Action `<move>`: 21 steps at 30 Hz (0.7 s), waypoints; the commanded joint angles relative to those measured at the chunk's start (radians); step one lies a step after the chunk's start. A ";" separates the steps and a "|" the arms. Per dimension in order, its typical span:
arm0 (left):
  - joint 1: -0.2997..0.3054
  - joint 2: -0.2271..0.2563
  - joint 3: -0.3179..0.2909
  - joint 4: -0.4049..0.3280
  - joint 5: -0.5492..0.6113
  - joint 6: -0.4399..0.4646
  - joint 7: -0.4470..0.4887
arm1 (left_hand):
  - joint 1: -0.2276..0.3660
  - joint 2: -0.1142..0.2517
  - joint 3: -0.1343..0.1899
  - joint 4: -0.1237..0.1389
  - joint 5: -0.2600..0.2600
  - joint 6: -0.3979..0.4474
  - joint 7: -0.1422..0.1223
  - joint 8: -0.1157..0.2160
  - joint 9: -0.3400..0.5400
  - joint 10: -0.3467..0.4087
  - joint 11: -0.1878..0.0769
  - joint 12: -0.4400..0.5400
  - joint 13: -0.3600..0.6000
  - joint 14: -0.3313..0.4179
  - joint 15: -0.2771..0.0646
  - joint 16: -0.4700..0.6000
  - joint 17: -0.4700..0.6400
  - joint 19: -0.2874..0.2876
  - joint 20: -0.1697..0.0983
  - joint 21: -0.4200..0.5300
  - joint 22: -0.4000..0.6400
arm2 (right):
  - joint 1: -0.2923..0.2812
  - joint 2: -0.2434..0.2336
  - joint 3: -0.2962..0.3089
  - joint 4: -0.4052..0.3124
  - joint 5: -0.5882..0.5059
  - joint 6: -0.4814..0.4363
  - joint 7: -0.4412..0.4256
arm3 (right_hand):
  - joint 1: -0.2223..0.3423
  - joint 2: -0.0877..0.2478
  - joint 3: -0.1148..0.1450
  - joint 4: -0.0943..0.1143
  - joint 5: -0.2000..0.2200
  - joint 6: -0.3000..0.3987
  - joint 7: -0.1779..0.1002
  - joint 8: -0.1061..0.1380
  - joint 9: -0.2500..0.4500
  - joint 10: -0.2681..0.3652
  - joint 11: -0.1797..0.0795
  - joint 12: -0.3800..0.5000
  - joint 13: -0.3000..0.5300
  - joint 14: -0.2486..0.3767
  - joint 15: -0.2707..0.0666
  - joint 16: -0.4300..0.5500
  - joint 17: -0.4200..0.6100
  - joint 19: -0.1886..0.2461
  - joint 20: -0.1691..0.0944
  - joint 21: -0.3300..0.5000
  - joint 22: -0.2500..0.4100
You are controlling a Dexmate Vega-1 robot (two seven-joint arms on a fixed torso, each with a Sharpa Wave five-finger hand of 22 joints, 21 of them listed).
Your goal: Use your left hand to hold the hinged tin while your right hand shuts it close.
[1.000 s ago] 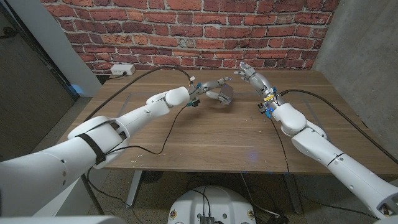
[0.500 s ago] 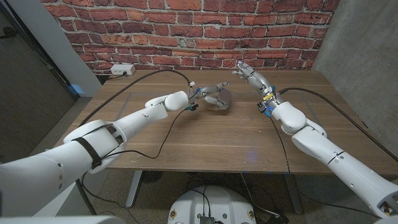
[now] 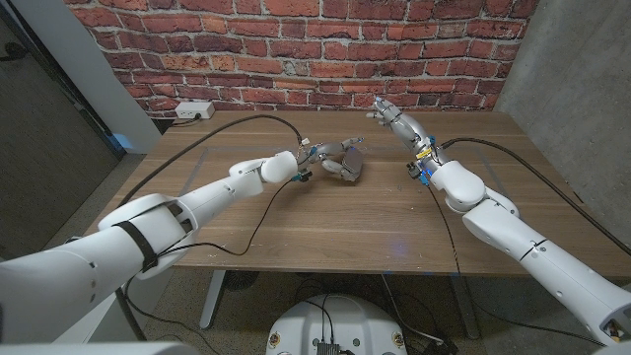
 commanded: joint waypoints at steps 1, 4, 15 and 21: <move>0.009 0.008 0.009 -0.004 0.028 0.001 0.021 | 0.076 0.079 0.095 0.087 -0.005 -0.290 -0.008 0.003 0.000 0.192 -0.198 0.002 0.003 -0.001 -0.122 -0.002 0.002 -0.004 0.001 -0.003 0.003 | -0.003 0.001 -0.004 -0.003 0.000 -0.003 0.000 | 0.004 -0.004 -0.003 -0.005 0.002 0.003 -0.003 0.002 0.001 0.008 -0.004 0.001 0.004 -0.001 -0.005 0.004 0.003 0.000 0.002 0.001 0.002; 0.008 0.007 0.010 -0.001 0.030 0.000 0.025 | 0.076 0.079 0.096 0.087 -0.006 -0.288 -0.007 0.003 0.000 0.193 -0.198 0.001 0.003 -0.002 -0.122 -0.002 0.002 -0.004 0.001 -0.003 0.003 | 0.000 0.003 -0.007 -0.001 -0.001 -0.002 0.003 | 0.004 -0.005 -0.004 -0.005 0.002 0.003 -0.002 0.002 0.001 0.009 -0.004 0.001 0.004 -0.002 -0.004 0.004 0.003 -0.001 0.002 0.000 0.002; 0.008 0.012 0.018 -0.005 0.046 0.009 0.027 | 0.077 0.079 0.098 0.086 -0.009 -0.286 -0.007 0.003 -0.003 0.193 -0.198 -0.001 0.003 -0.009 -0.122 -0.002 0.003 -0.006 0.000 -0.003 0.003 | 0.001 0.005 -0.012 0.001 0.002 -0.004 0.009 | 0.005 -0.006 -0.005 -0.006 0.002 0.012 -0.008 0.004 0.001 0.027 -0.027 0.006 0.003 0.008 -0.014 0.008 0.003 0.002 0.002 0.002 0.002; 0.010 0.016 0.022 -0.009 0.056 0.017 0.030 | 0.078 0.080 0.100 0.086 -0.010 -0.284 -0.008 0.003 -0.003 0.192 -0.198 -0.002 0.003 -0.015 -0.121 -0.003 0.003 -0.008 0.000 -0.003 0.003 | 0.004 0.008 -0.015 0.006 0.003 -0.001 0.011 | 0.005 -0.007 -0.006 -0.006 0.002 0.011 -0.004 0.003 0.001 0.024 -0.017 0.003 0.003 0.007 -0.015 0.008 0.003 0.002 0.000 0.002 0.002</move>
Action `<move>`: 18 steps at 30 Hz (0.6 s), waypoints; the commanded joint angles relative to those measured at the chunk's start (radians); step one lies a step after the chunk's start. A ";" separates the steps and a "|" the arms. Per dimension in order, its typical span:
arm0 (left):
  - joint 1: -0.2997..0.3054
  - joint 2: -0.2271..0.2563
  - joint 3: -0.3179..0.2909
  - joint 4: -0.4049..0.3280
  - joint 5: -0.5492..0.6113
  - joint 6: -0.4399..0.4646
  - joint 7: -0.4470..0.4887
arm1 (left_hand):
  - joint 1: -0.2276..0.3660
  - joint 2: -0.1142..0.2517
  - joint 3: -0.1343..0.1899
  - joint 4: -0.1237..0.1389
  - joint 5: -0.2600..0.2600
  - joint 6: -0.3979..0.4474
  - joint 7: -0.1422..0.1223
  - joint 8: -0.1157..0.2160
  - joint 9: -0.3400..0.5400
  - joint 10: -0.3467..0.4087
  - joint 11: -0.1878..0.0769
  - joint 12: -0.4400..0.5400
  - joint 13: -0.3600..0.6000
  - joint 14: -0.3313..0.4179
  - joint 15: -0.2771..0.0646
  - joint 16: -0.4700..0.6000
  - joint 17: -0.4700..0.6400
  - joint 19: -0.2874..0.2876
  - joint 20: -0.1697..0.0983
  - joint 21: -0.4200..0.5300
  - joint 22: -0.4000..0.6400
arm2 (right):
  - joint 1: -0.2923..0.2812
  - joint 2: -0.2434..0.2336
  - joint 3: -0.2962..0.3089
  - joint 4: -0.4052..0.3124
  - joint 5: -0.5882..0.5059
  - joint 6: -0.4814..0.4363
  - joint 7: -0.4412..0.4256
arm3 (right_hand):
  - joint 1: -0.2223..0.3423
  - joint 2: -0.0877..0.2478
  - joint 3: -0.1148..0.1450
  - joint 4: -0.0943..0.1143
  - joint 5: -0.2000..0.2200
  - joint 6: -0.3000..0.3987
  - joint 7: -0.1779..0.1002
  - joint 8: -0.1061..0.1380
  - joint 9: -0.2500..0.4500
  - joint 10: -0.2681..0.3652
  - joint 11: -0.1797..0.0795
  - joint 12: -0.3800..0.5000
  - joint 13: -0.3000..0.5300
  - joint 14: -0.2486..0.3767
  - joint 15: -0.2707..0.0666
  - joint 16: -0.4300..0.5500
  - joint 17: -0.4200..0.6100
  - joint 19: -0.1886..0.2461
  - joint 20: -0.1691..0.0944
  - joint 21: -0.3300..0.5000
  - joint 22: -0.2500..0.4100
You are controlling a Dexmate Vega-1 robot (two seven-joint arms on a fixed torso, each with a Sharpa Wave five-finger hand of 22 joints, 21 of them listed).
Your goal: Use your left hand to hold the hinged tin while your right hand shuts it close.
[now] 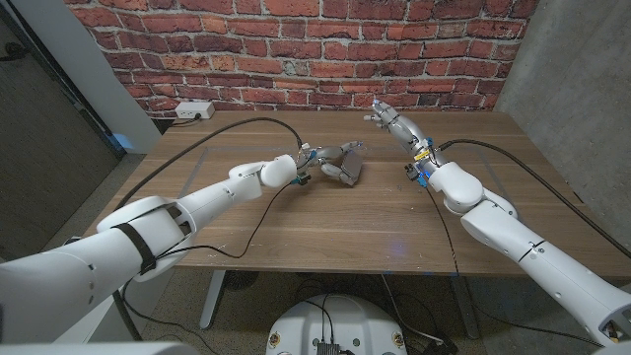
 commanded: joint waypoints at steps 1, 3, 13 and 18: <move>0.004 0.008 0.008 -0.009 0.027 0.019 0.006 | 0.078 0.080 0.097 0.089 -0.003 -0.280 -0.004 0.003 0.001 0.194 -0.197 0.005 0.002 -0.004 -0.121 -0.003 0.003 -0.008 0.000 -0.003 0.001 | 0.005 0.006 -0.008 0.007 0.003 0.002 0.004 | 0.005 -0.007 -0.006 -0.006 0.002 0.006 0.002 0.003 0.001 -0.001 0.005 0.003 0.003 -0.001 -0.009 0.003 0.003 0.002 0.001 0.002 0.002; 0.006 0.010 0.008 -0.013 0.026 0.020 0.003 | 0.078 0.080 0.097 0.089 -0.003 -0.280 -0.004 0.003 0.001 0.194 -0.197 0.005 0.002 -0.004 -0.120 -0.003 0.003 -0.008 0.000 -0.003 0.001 | 0.005 0.006 -0.008 0.007 0.004 0.003 0.005 | 0.005 -0.007 -0.006 -0.006 0.002 0.006 0.002 0.003 0.001 -0.001 0.004 0.003 0.002 0.000 -0.008 0.003 0.003 0.002 0.000 0.002 0.002; 0.006 0.012 0.013 -0.016 0.038 0.024 0.006 | 0.079 0.081 0.100 0.089 -0.006 -0.280 -0.010 0.002 -0.001 0.195 -0.197 0.003 0.002 -0.005 -0.121 -0.001 0.003 -0.009 -0.002 -0.003 0.001 | 0.009 0.005 -0.008 0.009 0.007 0.004 0.011 | 0.006 -0.006 -0.006 -0.006 0.002 0.005 0.003 0.002 0.000 -0.003 0.008 0.001 0.002 -0.002 -0.010 0.003 0.003 0.001 0.000 0.002 0.002; 0.005 0.013 0.017 -0.013 0.039 0.016 -0.002 | 0.079 0.081 0.100 0.089 -0.007 -0.280 -0.011 0.002 -0.002 0.194 -0.197 0.002 0.002 -0.006 -0.120 -0.001 0.003 -0.010 -0.003 -0.003 0.001 | 0.008 0.005 -0.007 0.007 0.008 0.001 0.010 | 0.005 -0.006 -0.006 -0.006 0.002 0.005 0.004 0.002 0.000 -0.003 0.011 0.000 0.002 -0.002 -0.011 0.003 0.003 0.001 -0.001 0.001 0.002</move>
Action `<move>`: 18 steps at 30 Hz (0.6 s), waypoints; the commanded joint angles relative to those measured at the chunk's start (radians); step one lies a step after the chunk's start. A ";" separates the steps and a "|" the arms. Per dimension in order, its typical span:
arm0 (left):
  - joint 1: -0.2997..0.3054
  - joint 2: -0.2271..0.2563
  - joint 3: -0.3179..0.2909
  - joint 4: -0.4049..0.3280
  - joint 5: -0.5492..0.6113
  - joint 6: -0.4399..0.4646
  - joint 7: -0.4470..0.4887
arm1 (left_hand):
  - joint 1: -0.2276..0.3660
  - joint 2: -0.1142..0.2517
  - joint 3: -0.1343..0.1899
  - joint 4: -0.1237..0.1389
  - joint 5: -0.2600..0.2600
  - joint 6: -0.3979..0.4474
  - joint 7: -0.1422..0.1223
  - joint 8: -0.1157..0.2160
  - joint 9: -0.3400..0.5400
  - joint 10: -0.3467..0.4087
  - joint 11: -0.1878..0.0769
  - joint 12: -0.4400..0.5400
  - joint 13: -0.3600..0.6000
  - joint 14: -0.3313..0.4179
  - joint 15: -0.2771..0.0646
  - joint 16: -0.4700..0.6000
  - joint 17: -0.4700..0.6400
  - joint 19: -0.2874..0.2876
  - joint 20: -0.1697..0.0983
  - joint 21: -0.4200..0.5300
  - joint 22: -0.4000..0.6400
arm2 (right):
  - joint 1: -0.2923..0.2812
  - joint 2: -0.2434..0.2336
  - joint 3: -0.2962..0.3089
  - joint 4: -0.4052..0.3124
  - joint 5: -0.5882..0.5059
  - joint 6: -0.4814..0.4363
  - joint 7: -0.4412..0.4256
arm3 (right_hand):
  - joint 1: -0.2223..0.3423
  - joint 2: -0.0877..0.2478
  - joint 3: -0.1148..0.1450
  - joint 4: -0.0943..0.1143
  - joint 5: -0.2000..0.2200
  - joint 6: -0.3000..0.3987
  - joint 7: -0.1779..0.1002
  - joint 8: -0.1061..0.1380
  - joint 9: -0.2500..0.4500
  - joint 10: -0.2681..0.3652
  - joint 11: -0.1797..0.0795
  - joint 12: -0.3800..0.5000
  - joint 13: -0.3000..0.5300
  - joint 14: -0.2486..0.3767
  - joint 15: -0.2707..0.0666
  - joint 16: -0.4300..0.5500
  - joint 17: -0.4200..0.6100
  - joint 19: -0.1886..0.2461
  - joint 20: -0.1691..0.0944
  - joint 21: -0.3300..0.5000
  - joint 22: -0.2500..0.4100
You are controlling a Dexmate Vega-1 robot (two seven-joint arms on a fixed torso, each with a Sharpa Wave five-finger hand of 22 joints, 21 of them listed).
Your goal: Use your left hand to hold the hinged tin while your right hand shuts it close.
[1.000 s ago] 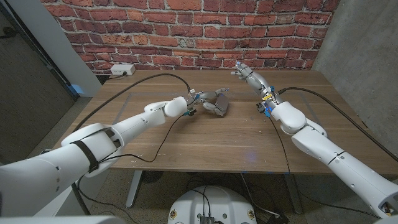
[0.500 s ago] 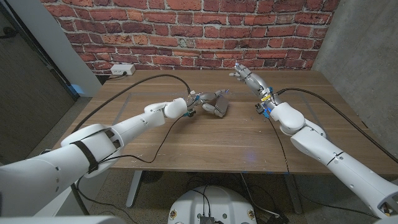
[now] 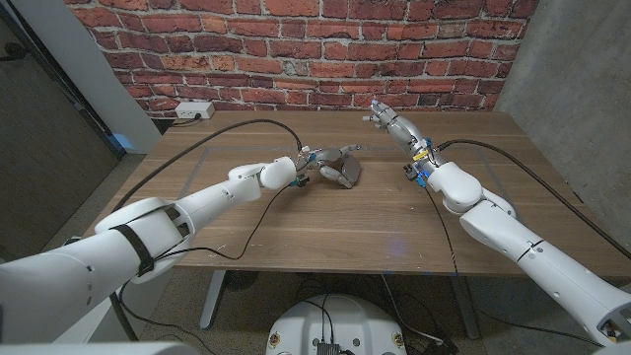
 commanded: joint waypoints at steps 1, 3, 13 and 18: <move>-0.001 0.006 0.010 -0.004 0.017 0.000 -0.009 | 0.078 0.081 0.096 0.093 -0.007 -0.283 -0.009 0.002 0.002 0.200 -0.191 0.004 0.002 -0.007 -0.120 -0.001 0.003 -0.005 0.003 0.001 0.001 | 0.003 0.000 0.000 0.002 0.005 0.002 0.004 | 0.005 -0.006 -0.001 0.000 0.002 0.005 0.003 0.002 0.000 0.001 0.007 0.000 0.002 0.001 -0.008 0.002 0.003 0.001 -0.001 0.002 0.002; -0.003 0.007 0.013 -0.004 0.021 0.001 -0.012 | 0.078 0.080 0.096 0.094 -0.007 -0.283 -0.009 0.002 0.002 0.200 -0.191 0.004 0.002 -0.007 -0.120 -0.001 0.003 -0.006 0.003 0.001 0.001 | 0.002 -0.001 0.000 0.002 0.007 0.003 0.005 | 0.005 -0.006 -0.001 0.000 0.002 0.005 0.004 0.002 0.000 0.001 0.007 0.000 0.002 0.001 -0.009 0.003 0.003 0.001 -0.001 0.001 0.002; -0.007 0.015 0.024 -0.011 0.047 0.005 -0.012 | 0.070 0.073 0.093 0.096 -0.014 -0.282 -0.013 0.001 0.000 0.176 -0.188 -0.009 0.001 -0.025 -0.107 -0.004 0.004 -0.012 0.002 0.000 0.001 | 0.007 -0.003 -0.001 0.004 0.008 0.008 0.015 | 0.004 -0.006 -0.002 0.000 0.002 0.006 0.004 0.001 0.000 0.003 0.009 -0.001 0.001 0.000 -0.007 0.002 0.003 0.001 -0.001 0.001 0.002; -0.010 0.024 0.026 -0.016 0.055 0.005 -0.021 | 0.060 0.070 0.090 0.101 -0.021 -0.288 -0.016 -0.002 -0.001 0.151 -0.188 -0.022 0.000 -0.040 -0.099 -0.006 0.006 -0.022 0.006 -0.003 0.002 | 0.013 -0.002 -0.003 0.009 0.007 0.012 0.020 | 0.003 -0.006 -0.002 0.001 0.002 0.007 0.004 0.001 0.000 0.003 0.009 -0.001 0.001 0.000 -0.008 0.002 0.003 0.002 -0.001 0.002 0.002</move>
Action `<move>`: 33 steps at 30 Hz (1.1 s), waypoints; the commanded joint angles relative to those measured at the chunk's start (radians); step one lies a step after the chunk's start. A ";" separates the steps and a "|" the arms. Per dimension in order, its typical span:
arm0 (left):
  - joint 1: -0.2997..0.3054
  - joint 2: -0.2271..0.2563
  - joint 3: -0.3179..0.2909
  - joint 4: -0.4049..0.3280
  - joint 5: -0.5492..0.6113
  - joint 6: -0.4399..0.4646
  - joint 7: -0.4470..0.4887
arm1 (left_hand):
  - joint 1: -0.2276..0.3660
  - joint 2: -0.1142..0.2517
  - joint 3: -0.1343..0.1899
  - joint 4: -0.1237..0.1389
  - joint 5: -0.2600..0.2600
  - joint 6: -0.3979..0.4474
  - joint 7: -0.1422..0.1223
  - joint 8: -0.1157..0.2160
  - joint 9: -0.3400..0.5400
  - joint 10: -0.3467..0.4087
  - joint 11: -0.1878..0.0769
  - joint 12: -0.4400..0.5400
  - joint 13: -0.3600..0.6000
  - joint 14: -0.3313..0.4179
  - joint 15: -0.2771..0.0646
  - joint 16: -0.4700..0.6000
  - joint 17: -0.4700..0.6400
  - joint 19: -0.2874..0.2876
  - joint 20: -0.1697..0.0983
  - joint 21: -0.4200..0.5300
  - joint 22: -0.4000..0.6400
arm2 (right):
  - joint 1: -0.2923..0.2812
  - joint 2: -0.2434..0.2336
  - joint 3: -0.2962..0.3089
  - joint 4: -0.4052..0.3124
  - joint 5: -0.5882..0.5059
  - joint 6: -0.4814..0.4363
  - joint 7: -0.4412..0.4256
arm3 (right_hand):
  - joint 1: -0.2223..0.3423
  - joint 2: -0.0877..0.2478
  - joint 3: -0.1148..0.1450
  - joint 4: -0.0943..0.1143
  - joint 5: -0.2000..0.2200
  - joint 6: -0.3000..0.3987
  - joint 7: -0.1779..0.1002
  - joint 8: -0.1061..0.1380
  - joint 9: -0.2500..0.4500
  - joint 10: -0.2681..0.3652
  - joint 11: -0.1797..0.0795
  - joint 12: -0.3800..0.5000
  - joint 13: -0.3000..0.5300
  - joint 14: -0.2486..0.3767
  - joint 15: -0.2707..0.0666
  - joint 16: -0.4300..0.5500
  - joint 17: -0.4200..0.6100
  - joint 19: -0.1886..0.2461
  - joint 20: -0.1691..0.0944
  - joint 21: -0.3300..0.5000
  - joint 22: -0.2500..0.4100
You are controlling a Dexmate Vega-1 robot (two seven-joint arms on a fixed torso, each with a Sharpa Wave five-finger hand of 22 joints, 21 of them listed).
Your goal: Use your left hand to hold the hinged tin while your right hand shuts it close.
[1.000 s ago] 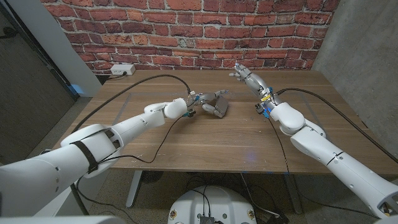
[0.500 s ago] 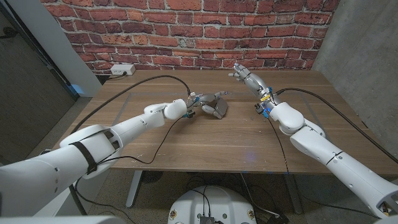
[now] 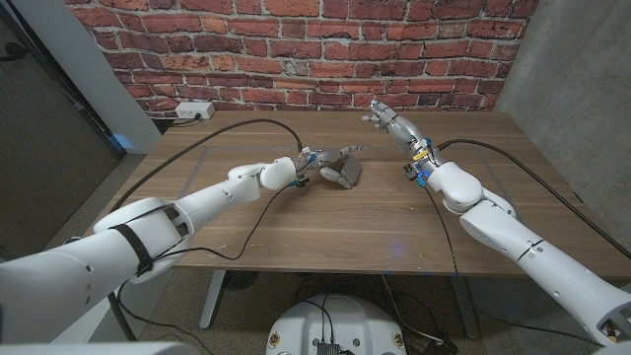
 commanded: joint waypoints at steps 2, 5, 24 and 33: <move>-0.008 0.022 0.011 -0.021 0.037 0.009 -0.015 | 0.057 0.068 0.059 0.071 -0.006 -0.288 -0.008 -0.002 0.001 0.154 -0.177 -0.010 0.001 -0.018 -0.100 -0.002 0.004 -0.012 0.004 -0.003 0.002 | 0.013 0.000 -0.003 0.009 -0.001 0.010 0.012 | 0.003 -0.006 -0.002 0.001 0.002 0.003 0.000 0.001 0.000 0.004 0.010 -0.001 0.001 0.001 -0.008 0.003 0.001 0.001 -0.001 0.002 0.002; -0.008 0.033 0.009 -0.037 0.047 0.018 -0.014 | 0.045 0.062 0.053 0.076 -0.013 -0.290 -0.009 -0.003 0.000 0.122 -0.175 -0.026 0.000 -0.035 -0.091 -0.004 0.005 -0.019 0.006 -0.004 0.002 | 0.016 0.001 -0.004 0.011 0.000 0.011 0.014 | 0.003 -0.005 -0.002 0.001 0.002 0.003 -0.001 0.001 0.000 0.005 0.011 -0.001 0.001 0.001 -0.009 0.003 0.001 0.002 -0.001 0.002 0.002; 0.017 0.104 -0.017 -0.139 0.095 0.092 -0.017 | -0.043 0.011 0.008 0.105 -0.039 -0.303 -0.017 -0.007 -0.003 -0.058 -0.108 -0.115 -0.014 -0.134 -0.027 -0.006 0.006 -0.060 0.028 -0.005 0.004 | 0.032 0.008 -0.010 0.017 0.000 0.005 0.021 | 0.004 -0.005 -0.003 0.000 0.002 0.004 0.000 0.001 0.000 0.012 0.012 0.000 0.000 0.001 -0.010 0.002 0.001 0.002 -0.002 0.002 0.002; 0.017 0.114 -0.024 -0.148 0.106 0.097 -0.019 | -0.062 -0.005 -0.002 0.107 -0.035 -0.298 -0.017 -0.004 -0.004 -0.083 0.000 -0.121 -0.028 -0.138 0.002 0.002 0.001 -0.057 0.027 0.001 0.004 | 0.034 0.011 -0.012 0.021 0.002 0.006 0.021 | 0.004 -0.004 -0.003 0.000 0.002 0.006 -0.002 0.001 0.000 0.014 0.011 0.000 0.000 0.001 -0.008 0.002 0.001 0.002 -0.002 0.002 0.002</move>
